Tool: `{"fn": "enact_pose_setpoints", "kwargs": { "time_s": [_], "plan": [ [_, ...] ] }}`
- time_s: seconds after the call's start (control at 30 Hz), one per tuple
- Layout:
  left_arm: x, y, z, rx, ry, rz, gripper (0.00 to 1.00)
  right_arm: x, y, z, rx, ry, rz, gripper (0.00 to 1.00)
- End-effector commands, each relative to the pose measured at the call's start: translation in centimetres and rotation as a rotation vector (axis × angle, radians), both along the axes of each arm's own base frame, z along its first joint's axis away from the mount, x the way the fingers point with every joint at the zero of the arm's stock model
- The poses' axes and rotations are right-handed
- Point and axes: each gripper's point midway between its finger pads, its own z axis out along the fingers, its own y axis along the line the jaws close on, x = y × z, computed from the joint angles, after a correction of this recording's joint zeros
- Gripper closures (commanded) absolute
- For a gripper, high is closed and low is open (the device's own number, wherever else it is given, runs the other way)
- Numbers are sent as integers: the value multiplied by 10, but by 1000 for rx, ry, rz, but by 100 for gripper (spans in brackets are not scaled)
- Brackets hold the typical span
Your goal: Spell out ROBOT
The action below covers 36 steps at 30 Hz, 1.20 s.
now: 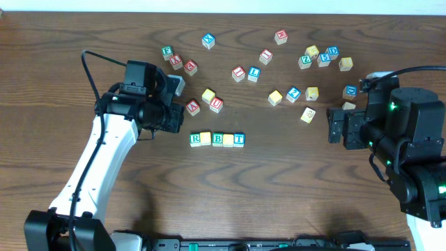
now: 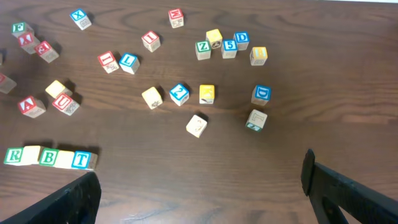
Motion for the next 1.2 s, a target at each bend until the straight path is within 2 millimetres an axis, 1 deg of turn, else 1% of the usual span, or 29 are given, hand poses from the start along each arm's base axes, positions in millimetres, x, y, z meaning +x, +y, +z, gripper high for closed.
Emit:
{"fn": "enact_pose_setpoints", "kwargs": {
  "time_s": [0.0, 0.1, 0.37, 0.4, 0.47, 0.73, 0.9, 1.03, 1.17],
  "plan": [
    [5, 7, -3, 27, 1, 51, 93, -1, -1, 7, -6, -16, 8, 1],
    [6, 7, -10, 26, -2, 51, 93, -1, -1, 6, -5, -15, 8, 1],
    [-1, 6, -44, 30, 64, 47, 93, -1, -1, 6, -5, -13, 8, 1],
    [-2, 6, -51, 30, 85, 46, 93, -1, -1, 6, -3, -12, 6, 1],
    [-1, 1, -57, 9, 103, 35, 92, -1, -1, 6, -3, -11, 6, 1],
    [2, -9, -76, -10, 137, 12, 92, -4, -1, 3, -5, 4, 5, 1],
    [1, -14, -79, -8, 133, -8, 93, -5, -1, 2, -6, 10, 6, 1],
    [2, -14, -81, -3, 132, -13, 93, -5, -1, 2, -6, 10, 6, 1],
    [1, -14, -90, 1, 155, -14, 93, -5, -1, 2, -6, 10, 6, 1]
  ]
}}
